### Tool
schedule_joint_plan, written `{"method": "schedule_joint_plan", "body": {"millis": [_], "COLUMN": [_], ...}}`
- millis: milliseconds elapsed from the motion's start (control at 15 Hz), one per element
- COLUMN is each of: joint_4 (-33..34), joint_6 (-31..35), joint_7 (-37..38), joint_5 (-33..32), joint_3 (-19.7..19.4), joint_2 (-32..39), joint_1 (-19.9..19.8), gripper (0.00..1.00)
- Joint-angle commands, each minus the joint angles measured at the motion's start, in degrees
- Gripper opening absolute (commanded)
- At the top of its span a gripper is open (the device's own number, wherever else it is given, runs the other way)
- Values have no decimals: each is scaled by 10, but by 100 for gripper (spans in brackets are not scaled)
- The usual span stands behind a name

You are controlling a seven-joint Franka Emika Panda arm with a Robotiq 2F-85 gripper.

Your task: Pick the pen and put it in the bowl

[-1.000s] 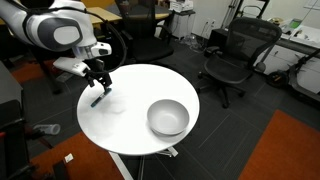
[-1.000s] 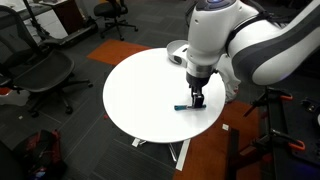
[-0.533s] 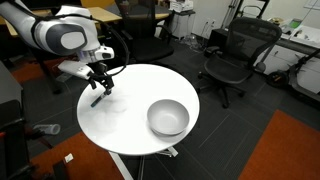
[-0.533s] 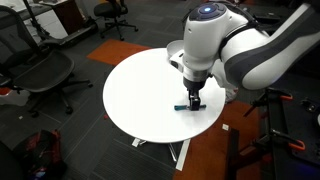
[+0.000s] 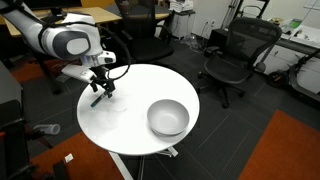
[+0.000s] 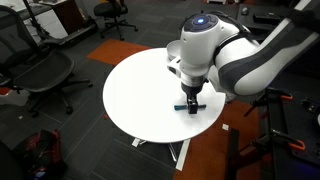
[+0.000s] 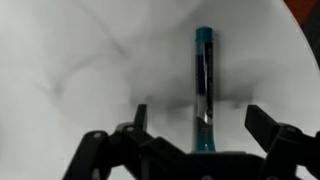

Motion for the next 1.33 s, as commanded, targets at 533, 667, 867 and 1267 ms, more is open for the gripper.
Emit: {"method": "schedule_joint_plan", "body": {"millis": [533, 667, 867, 1267], "joint_4": [10, 10, 10, -11], "joint_6": [28, 30, 26, -10], "joint_7": [-14, -14, -13, 22], "joint_5": [0, 0, 1, 11], "joint_3": [-8, -8, -8, -25], "joint_2": [26, 25, 21, -52], "joint_1": [9, 10, 13, 18], "gripper": [34, 19, 0, 5]}}
